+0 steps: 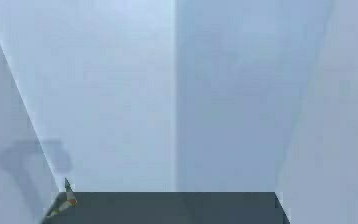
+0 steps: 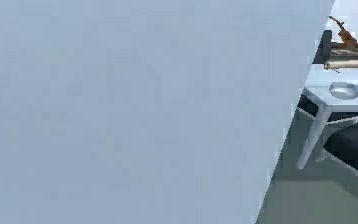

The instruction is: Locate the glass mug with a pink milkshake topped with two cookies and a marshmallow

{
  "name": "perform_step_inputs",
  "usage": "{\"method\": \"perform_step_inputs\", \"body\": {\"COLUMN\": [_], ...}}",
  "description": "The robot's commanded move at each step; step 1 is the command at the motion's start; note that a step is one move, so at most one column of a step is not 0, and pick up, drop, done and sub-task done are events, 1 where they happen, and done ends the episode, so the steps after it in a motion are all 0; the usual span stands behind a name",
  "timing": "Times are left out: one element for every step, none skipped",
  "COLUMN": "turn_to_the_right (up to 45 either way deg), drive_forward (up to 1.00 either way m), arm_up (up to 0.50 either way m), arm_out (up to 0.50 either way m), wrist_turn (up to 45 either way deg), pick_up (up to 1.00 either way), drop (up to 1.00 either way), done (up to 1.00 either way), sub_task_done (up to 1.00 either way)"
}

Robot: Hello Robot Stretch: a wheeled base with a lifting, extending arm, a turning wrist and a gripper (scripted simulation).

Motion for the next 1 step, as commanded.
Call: {"method": "perform_step_inputs", "body": {"turn_to_the_right": [45.0], "drive_forward": [0.00], "arm_up": [0.00], "arm_out": [0.00], "wrist_turn": [0.0], "pick_up": [0.00], "drop": [0.00], "done": [0.00], "sub_task_done": [0.00]}}
